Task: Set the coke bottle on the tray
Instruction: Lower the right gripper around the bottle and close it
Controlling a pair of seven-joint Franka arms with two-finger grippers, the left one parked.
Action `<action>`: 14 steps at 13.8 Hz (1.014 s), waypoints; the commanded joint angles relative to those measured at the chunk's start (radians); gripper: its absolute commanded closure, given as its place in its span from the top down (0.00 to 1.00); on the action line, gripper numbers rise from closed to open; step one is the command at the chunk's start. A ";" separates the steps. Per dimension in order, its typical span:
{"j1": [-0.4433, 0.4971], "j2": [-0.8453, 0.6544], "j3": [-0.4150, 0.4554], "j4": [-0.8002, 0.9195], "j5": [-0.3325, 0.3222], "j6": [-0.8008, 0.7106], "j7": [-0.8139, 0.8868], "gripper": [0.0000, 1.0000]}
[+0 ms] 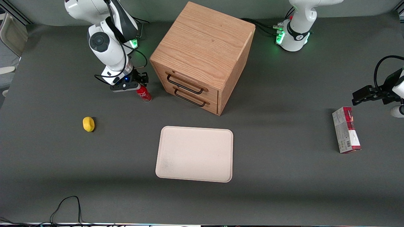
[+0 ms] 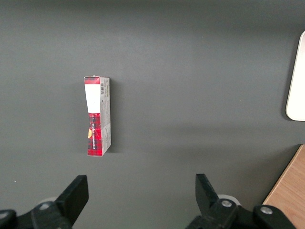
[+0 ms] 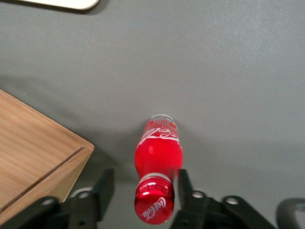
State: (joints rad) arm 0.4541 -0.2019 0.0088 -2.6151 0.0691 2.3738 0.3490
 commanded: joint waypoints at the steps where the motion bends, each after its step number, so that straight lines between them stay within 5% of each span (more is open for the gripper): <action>1: 0.011 0.001 -0.006 0.000 -0.006 0.010 0.025 0.00; 9: -0.009 0.002 -0.015 0.102 -0.005 -0.068 0.024 0.00; 14: -0.126 0.109 -0.018 0.577 -0.006 -0.512 -0.028 0.00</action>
State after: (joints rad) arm 0.3703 -0.1923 -0.0072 -2.2965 0.0671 2.0499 0.3461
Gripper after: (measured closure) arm 0.678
